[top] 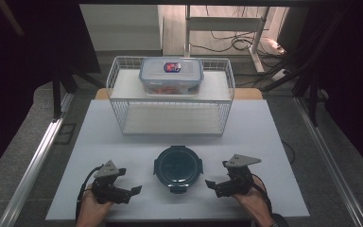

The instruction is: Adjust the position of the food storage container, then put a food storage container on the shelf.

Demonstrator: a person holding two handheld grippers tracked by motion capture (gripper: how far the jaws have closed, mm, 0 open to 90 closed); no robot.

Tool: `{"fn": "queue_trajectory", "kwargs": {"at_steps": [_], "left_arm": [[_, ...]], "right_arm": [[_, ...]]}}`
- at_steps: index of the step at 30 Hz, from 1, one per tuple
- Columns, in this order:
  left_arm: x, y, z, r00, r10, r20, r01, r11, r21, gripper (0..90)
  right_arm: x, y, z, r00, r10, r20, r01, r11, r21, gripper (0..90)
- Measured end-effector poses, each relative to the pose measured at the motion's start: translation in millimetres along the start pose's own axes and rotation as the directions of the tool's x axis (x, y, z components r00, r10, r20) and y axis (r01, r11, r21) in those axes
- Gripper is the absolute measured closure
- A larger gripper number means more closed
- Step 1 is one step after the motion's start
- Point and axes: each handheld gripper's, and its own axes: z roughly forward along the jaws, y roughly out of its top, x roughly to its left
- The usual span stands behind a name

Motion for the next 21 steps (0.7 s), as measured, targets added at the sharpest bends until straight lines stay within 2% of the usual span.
{"fn": "queue_trajectory", "kwargs": {"at_steps": [7, 10, 14, 17, 21], "left_arm": [[-0.3, 2.1, -1.7, 0.9998, -0.014, 0.014, 0.015, 0.9996, -0.024, 5.8], [-1.4, 3.6, -2.2, 1.0000, 0.000, 0.008, 0.001, 0.9993, -0.038, 6.0], [-2.5, 6.0, -0.1, 0.9996, 0.028, -0.008, -0.028, 0.9991, -0.031, 5.2], [-2.6, 9.7, 0.8, 0.9994, 0.031, 0.017, -0.030, 0.9981, -0.053, 3.5], [-3.9, 13.4, 6.6, 0.9989, 0.047, 0.001, -0.047, 0.9986, -0.026, 2.0]], "right_arm": [[-1.1, 2.3, -0.4, 0.9994, -0.028, 0.021, 0.028, 1.000, -0.001, 0.9], [-1.8, 3.4, -0.1, 0.9993, -0.027, 0.026, 0.028, 1.000, -0.004, 0.6], [0.3, 7.5, 0.2, 0.9994, -0.026, 0.021, 0.026, 0.999, -0.024, 0.4], [2.0, 11.6, 1.7, 0.9996, -0.023, 0.015, 0.023, 0.999, -0.032, 0.5], [3.3, 16.9, 4.7, 0.9998, -0.016, 0.012, 0.017, 0.999, -0.029, 0.5]]}}
